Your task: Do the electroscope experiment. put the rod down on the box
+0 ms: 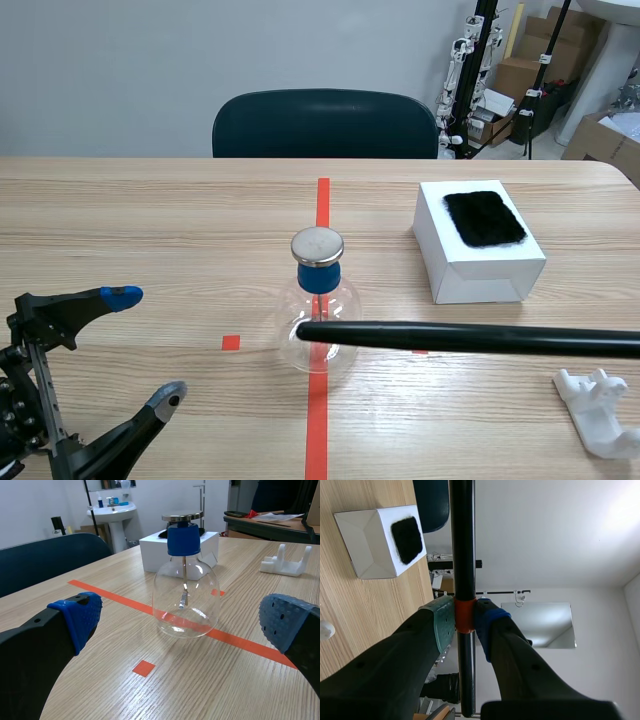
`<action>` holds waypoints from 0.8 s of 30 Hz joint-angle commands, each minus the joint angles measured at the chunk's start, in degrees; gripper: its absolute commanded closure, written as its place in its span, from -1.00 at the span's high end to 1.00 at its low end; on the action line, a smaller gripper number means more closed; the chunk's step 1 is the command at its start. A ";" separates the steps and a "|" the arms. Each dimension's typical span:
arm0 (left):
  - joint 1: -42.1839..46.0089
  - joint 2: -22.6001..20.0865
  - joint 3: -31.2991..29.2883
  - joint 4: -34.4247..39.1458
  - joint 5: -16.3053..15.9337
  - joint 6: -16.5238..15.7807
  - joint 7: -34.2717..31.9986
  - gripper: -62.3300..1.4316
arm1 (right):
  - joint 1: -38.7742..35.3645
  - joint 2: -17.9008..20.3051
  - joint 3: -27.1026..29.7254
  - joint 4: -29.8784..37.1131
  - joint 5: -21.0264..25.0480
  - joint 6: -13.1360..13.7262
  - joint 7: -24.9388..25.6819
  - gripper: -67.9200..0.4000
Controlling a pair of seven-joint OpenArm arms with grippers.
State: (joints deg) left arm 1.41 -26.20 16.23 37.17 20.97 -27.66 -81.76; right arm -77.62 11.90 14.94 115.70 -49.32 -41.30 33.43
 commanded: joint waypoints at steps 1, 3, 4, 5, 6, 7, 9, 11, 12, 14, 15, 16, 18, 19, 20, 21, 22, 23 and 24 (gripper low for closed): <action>-0.31 -0.66 -0.17 0.98 -0.79 -0.13 -1.18 1.00 | -0.73 0.15 0.50 0.44 0.46 -2.45 -0.02 -0.97; -0.31 -0.66 -0.17 0.98 -0.79 -0.13 -1.18 1.00 | -0.73 0.15 0.50 0.44 0.46 -2.45 -0.02 -0.97; -0.31 -0.66 -0.17 0.98 -0.79 -0.13 -1.18 1.00 | -0.73 0.15 0.50 0.44 0.46 -2.45 -0.02 -0.97; -0.31 -0.66 -0.17 0.98 -0.79 -0.13 -1.18 1.00 | -0.73 0.15 0.50 0.44 0.46 -2.45 -0.02 -0.97; -0.31 -0.66 -0.17 0.98 -0.79 -0.13 -1.18 1.00 | -0.73 0.15 0.50 0.44 0.46 -2.45 -0.02 -0.97; -0.31 -0.66 -0.17 0.98 -0.79 -0.13 -1.18 1.00 | -0.73 0.15 0.50 0.44 0.46 -2.45 -0.02 -0.97; -0.31 -0.66 -0.17 0.98 -0.79 -0.13 -1.18 1.00 | -0.73 0.15 0.50 0.44 0.48 -2.45 -0.04 -0.97; -0.31 -0.66 -0.17 0.98 -0.79 -0.13 -1.18 1.00 | -0.73 0.15 0.50 0.44 0.48 -2.45 -0.04 -0.97; -0.31 -0.66 -0.17 0.98 -0.79 -0.13 -1.18 1.00 | -0.73 0.15 0.50 0.44 0.48 -2.45 -0.04 -0.97; -0.31 -0.66 -0.17 0.98 -0.79 -0.13 -1.18 1.00 | -0.73 0.15 0.50 0.44 0.46 -2.43 -0.04 -0.97; -0.31 -0.66 -0.17 0.98 -0.79 -0.13 -1.18 1.00 | -0.73 0.15 0.50 0.44 0.46 -2.43 -0.07 -0.97; -0.31 -0.66 -0.17 0.98 -0.79 -0.13 -1.18 1.00 | -0.73 0.15 0.50 0.44 0.46 -2.40 -0.44 -0.97; -0.31 -0.66 -0.17 0.98 -0.79 -0.13 -1.18 1.00 | -0.73 0.15 0.50 0.24 0.46 -2.01 -1.38 -0.97; -0.31 -0.66 -0.17 0.98 -0.79 -0.13 -1.18 1.00 | -0.73 0.15 0.50 -0.11 0.46 -1.38 -1.68 -0.97; -0.31 -0.66 -0.17 0.98 -0.79 -0.13 -1.18 1.00 | -0.52 0.15 0.50 -0.68 0.31 -0.66 -2.10 -0.97; -0.31 -0.66 -0.17 0.98 -0.79 -0.13 -1.18 1.00 | 0.37 0.15 0.50 -1.42 -0.22 -0.59 -2.69 -0.97; -0.31 -0.66 -0.17 0.98 -0.79 -0.13 -1.18 1.00 | 1.38 0.15 0.50 -2.32 -0.39 -0.68 -2.89 -0.97; -0.31 -0.66 -0.17 0.98 -0.79 -0.13 -1.18 1.00 | 2.34 0.15 0.50 -3.21 -0.39 -0.68 -2.89 -0.97; -0.31 -0.66 -0.17 0.98 -0.79 -0.13 -1.18 1.00 | 3.32 0.15 0.50 -4.17 -0.39 -0.68 -2.89 -0.97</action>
State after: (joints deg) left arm 1.41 -26.20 16.23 37.17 20.97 -27.66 -81.76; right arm -75.09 11.90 14.94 111.87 -50.13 -41.19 30.74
